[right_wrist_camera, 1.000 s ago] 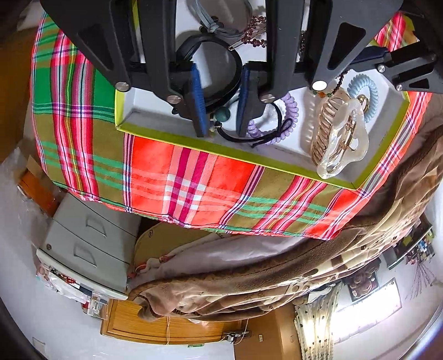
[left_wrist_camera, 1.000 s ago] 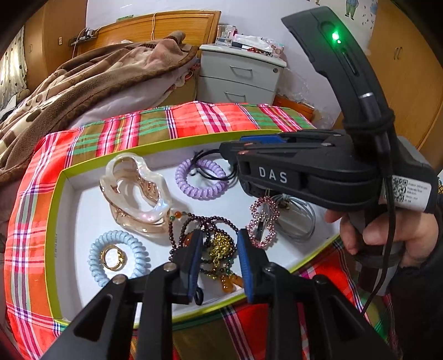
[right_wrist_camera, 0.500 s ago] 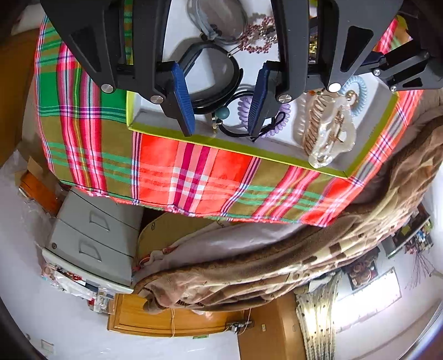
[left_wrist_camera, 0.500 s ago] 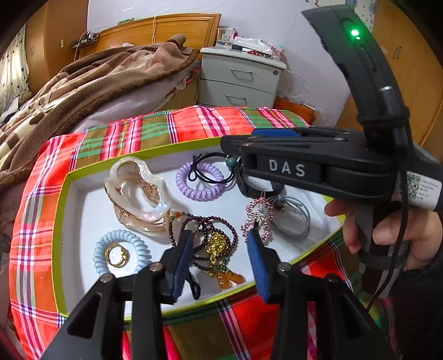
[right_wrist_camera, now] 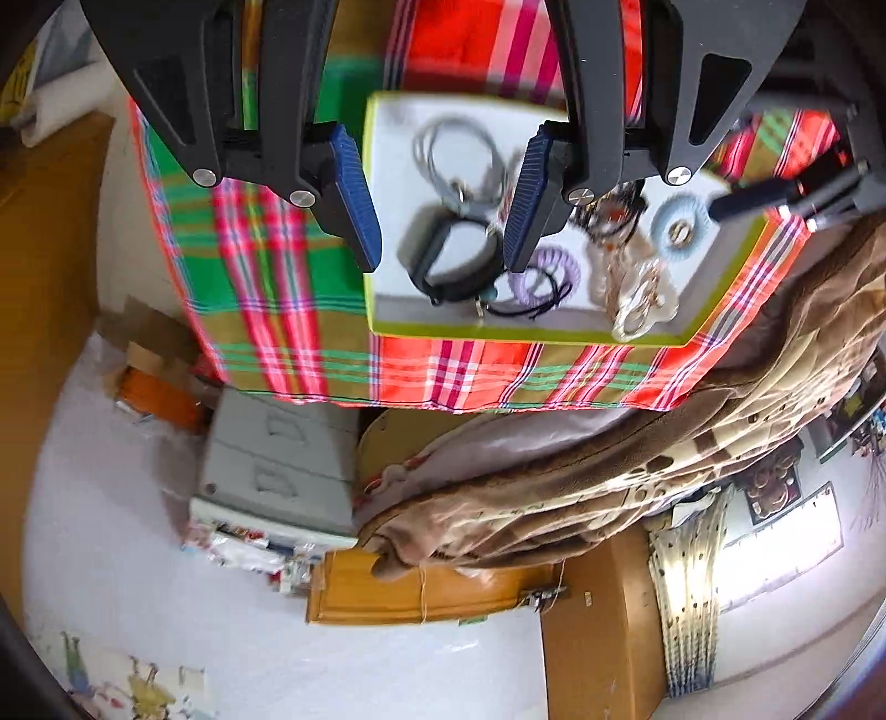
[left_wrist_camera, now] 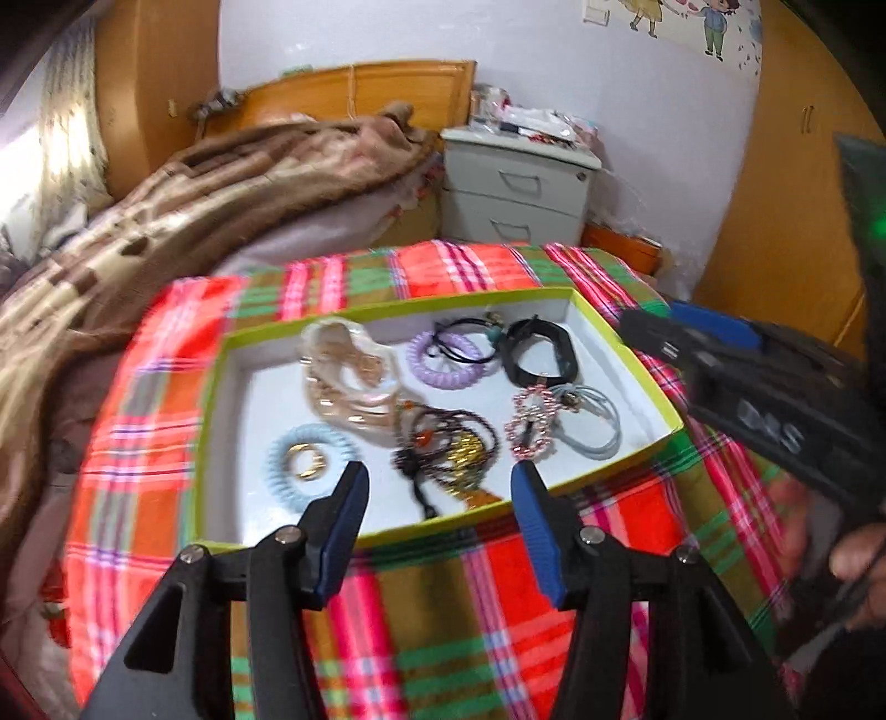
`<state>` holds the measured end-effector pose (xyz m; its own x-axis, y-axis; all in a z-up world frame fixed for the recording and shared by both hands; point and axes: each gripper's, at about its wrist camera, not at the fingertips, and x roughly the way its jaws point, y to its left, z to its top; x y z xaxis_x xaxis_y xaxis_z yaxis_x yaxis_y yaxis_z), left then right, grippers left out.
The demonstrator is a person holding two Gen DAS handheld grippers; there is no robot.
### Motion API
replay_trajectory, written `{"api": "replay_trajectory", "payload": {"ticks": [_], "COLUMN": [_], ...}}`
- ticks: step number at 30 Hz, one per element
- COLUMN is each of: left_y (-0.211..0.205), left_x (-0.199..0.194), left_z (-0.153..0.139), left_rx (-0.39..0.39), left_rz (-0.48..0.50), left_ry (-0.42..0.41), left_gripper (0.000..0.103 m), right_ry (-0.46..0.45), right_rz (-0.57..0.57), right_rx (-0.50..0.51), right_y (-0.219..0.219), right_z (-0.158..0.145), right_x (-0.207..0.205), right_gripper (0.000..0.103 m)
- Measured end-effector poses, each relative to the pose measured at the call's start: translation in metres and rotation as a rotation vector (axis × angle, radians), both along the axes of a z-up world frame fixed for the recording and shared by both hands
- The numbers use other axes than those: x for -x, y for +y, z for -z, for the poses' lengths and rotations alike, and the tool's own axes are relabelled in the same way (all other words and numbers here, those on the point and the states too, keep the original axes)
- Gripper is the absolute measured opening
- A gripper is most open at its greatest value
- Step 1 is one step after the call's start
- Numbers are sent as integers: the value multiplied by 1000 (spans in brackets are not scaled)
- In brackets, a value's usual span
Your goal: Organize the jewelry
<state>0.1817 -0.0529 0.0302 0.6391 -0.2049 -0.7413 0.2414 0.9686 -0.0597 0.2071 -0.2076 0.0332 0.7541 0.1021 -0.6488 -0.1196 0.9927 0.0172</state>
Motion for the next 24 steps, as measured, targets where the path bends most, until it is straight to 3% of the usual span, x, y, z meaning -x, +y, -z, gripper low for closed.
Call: {"api": "replay_trajectory", "payload": {"ticks": [10,16,24], "left_y": [25,39,49], "left_x": [51,69,84], "left_z": [-14,-10,-13], "left_rx": [-13,-77,-80], "left_rz": [-99,-183,-220], "left_ry": [-38,-61,-98], "left_gripper": [62,62,62], "right_ry": [-8,-29,-14], "right_rz": [33,49,40], "right_rx": [3,2,-26], "right_y": [15,24,35], "right_z": [-5,-10,-3], "right_x": [77,102,117], "right_gripper": [47,47,47]}}
